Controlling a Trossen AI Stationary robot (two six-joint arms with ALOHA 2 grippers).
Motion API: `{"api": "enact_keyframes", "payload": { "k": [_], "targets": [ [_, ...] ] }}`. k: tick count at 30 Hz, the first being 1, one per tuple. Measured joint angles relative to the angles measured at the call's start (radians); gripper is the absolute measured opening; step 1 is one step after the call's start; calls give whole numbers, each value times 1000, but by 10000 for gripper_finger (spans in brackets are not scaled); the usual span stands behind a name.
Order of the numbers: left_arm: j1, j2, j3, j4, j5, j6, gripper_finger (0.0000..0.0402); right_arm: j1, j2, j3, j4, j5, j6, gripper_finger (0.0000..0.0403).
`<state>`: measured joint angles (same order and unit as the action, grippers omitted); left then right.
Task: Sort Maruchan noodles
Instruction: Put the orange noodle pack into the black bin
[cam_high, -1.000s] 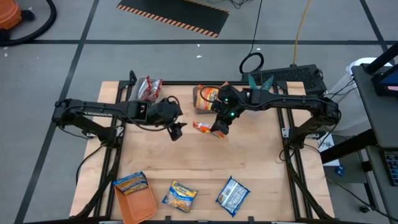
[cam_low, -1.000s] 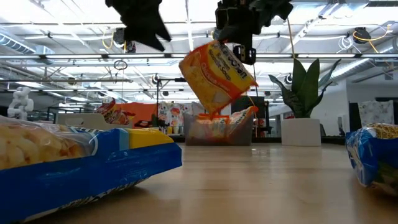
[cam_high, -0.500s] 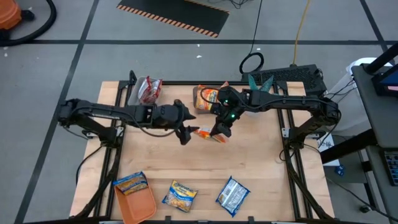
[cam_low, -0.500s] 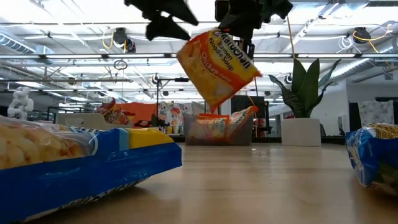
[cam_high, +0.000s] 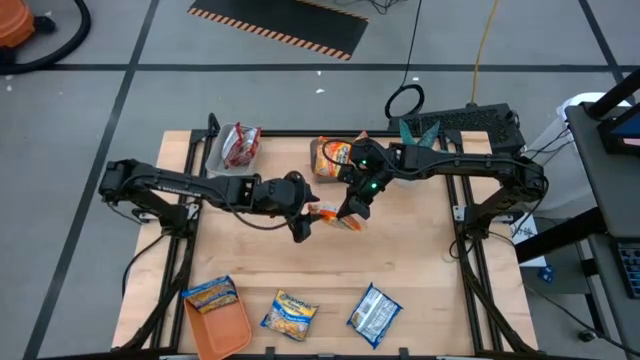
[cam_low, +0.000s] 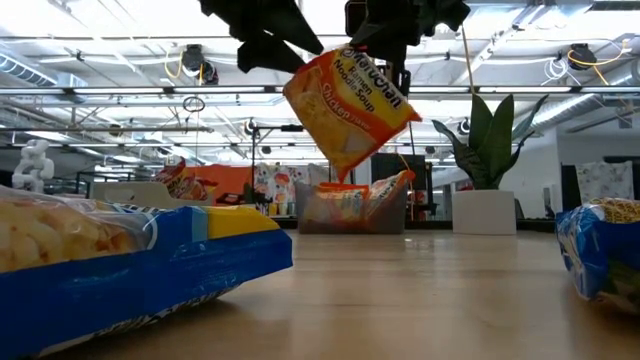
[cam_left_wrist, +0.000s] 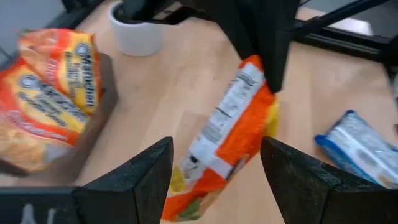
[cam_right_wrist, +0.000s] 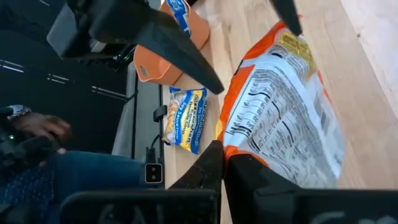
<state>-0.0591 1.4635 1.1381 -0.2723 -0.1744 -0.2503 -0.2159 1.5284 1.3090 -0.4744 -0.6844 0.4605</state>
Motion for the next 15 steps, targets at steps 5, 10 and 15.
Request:
{"api": "enact_keyframes", "payload": {
  "k": [5, 10, 15],
  "targets": [
    [10, 17, 0, -2, 21, 103, 246, 1, 0, 0, 13, 24, -28, 0],
    [21, 43, 0, -21, 120, 130, 246, 1, 0, 0, 70, 82, 34, 0],
    [19, 74, -1, -26, 122, 141, 246, 18, 0, 0, 151, 88, 113, 0]
  ]
}}
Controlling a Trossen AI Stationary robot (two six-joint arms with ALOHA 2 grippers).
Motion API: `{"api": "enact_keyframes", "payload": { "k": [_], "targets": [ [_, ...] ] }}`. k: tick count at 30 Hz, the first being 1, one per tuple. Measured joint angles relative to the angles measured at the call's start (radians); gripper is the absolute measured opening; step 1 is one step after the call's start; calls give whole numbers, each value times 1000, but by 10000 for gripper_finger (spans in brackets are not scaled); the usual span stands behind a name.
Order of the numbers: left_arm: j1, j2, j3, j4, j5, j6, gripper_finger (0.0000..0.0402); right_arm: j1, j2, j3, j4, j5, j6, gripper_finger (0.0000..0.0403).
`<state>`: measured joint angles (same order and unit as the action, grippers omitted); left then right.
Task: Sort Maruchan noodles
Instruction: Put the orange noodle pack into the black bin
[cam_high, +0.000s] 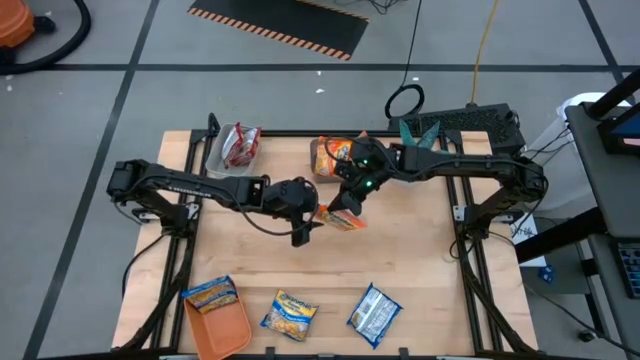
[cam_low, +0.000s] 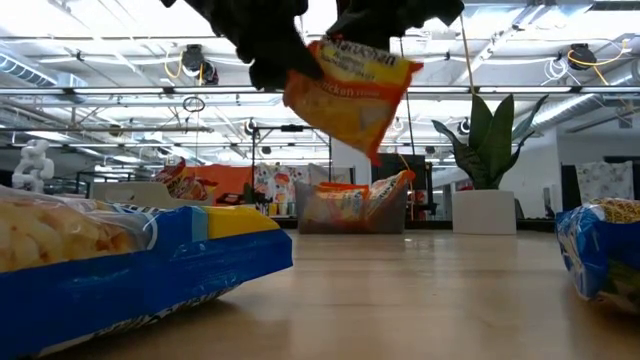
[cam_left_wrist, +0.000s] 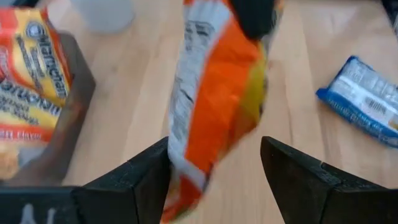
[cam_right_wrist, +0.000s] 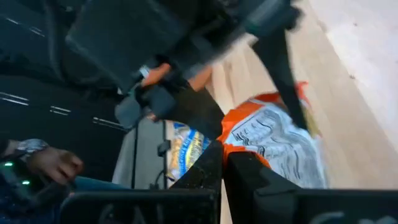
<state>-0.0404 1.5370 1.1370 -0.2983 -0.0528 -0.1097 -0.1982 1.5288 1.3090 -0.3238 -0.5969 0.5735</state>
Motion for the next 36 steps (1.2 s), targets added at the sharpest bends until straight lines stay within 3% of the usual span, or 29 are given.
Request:
{"api": "enact_keyframes", "payload": {
  "k": [8, 19, 36],
  "targets": [
    [-1, 10, 1, 17, 1, 48, 242, 17, 0, 0, 21, 24, 36, 0],
    [-8, 11, 1, 26, 27, 52, 166, 37, 0, 0, 18, 45, 36, 0],
    [-8, 11, 1, 38, 28, 0, 132, 30, -1, 0, 26, 70, 69, 0]
  ]
}}
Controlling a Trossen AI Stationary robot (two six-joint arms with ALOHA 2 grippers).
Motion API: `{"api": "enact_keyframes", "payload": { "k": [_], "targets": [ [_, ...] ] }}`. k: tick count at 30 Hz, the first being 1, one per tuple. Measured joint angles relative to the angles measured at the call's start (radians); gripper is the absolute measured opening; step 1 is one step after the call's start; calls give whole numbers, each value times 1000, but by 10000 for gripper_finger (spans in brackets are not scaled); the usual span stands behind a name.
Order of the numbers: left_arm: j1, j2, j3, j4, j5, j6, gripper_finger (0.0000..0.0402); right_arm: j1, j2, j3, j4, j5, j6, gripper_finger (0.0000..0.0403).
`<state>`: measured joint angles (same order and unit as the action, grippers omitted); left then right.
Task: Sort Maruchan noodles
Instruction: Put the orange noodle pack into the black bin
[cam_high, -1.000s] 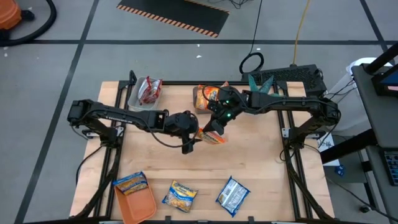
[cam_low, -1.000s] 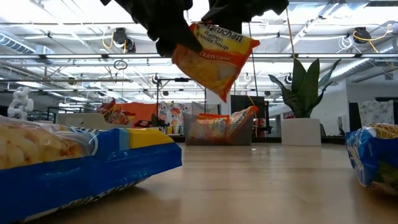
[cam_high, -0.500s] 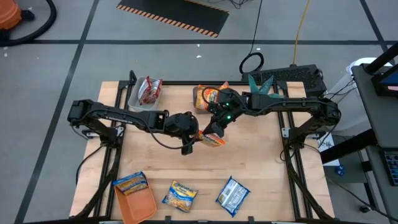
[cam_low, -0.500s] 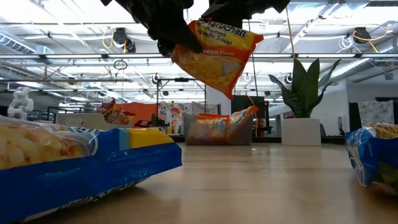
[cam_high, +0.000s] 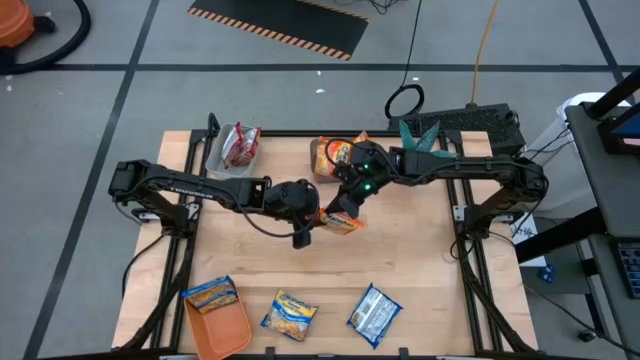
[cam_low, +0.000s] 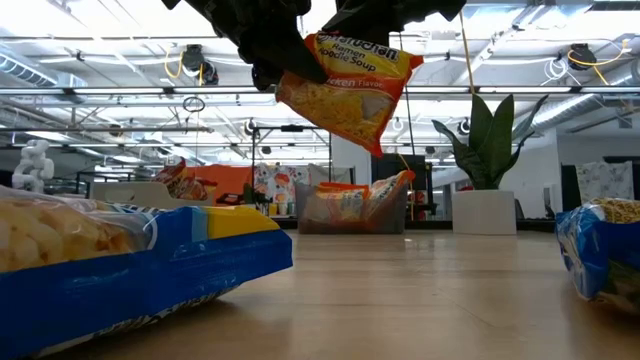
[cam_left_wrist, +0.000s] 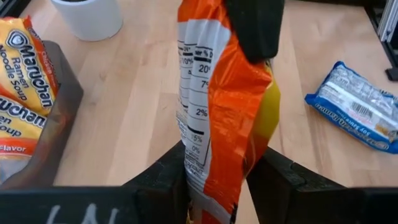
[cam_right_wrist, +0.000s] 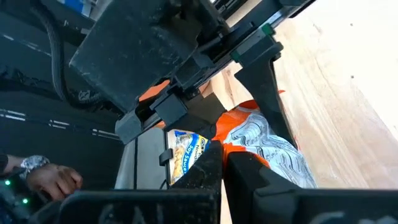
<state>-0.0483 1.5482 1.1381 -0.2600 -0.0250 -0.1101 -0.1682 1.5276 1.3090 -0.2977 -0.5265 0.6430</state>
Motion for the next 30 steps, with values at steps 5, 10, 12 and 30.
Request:
{"api": "enact_keyframes", "payload": {
  "k": [5, 10, 12, 30],
  "targets": [
    [0, 0, 0, 1, -3, -57, 128, -14, -2, 0, 0, -1, 26, 1],
    [0, -1, 0, 11, -14, -85, 127, -47, -33, 0, -4, 2, -39, 37],
    [0, -1, 0, 12, -21, -89, 126, -67, -47, 0, -6, 9, -71, 62],
    [28, -1, 0, 78, -105, -262, 125, -174, -213, 0, -359, 83, -362, 192]
  ]
}}
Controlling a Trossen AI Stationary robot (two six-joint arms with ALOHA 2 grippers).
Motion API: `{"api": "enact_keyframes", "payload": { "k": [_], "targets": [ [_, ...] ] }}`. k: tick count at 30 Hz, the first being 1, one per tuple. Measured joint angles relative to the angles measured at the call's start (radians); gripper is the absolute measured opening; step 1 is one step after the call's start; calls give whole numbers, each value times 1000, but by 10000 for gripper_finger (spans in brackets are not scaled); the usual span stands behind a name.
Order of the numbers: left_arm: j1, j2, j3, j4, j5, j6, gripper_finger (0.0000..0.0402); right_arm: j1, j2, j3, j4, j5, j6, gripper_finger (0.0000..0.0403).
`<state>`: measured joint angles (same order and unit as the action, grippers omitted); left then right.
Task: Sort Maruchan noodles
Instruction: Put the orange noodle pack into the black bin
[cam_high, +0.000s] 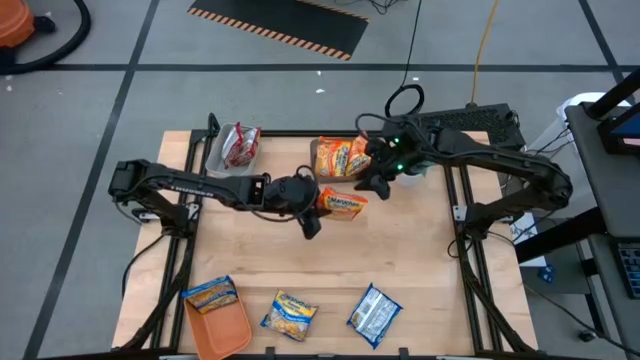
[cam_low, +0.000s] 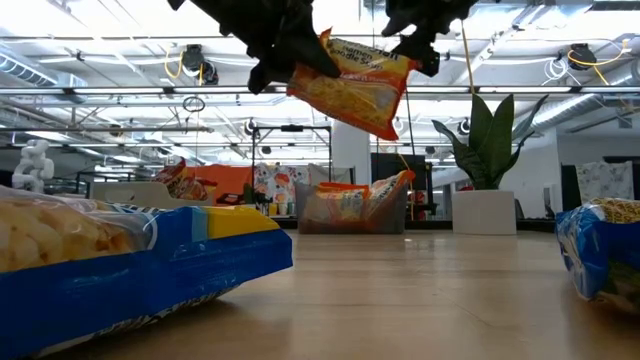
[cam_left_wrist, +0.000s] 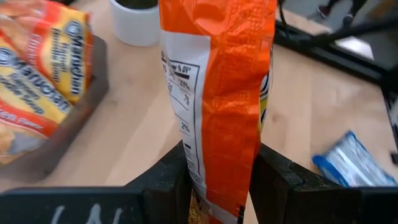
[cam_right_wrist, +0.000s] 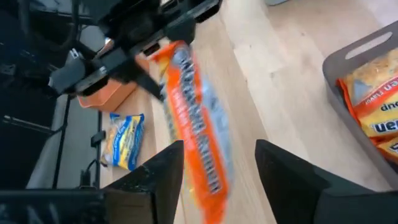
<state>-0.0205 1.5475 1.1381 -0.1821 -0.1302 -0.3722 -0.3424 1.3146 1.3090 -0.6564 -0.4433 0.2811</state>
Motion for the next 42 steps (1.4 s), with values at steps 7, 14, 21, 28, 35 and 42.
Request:
{"api": "enact_keyframes", "payload": {
  "k": [7, 14, 21, 28, 35, 42],
  "targets": [
    [17, 0, 0, 29, -28, -56, 125, 0, -35, 0, -14, 28, -21, 217],
    [15, 0, 0, 30, -28, -28, 124, -5, -84, 0, -9, 80, -51, 226],
    [15, 0, 0, 30, -28, 20, 124, 3, -79, 0, -7, 77, -42, 226],
    [14, 0, 0, 30, -28, 32, 124, 3, -78, 0, -10, 77, -58, 226],
    [13, 0, 0, 33, -30, 26, 124, 40, -81, 0, -61, 105, -92, 226],
    [11, 0, 0, 156, -37, 39, 124, 94, -79, 42, -149, 158, -78, 227]
  ]
}}
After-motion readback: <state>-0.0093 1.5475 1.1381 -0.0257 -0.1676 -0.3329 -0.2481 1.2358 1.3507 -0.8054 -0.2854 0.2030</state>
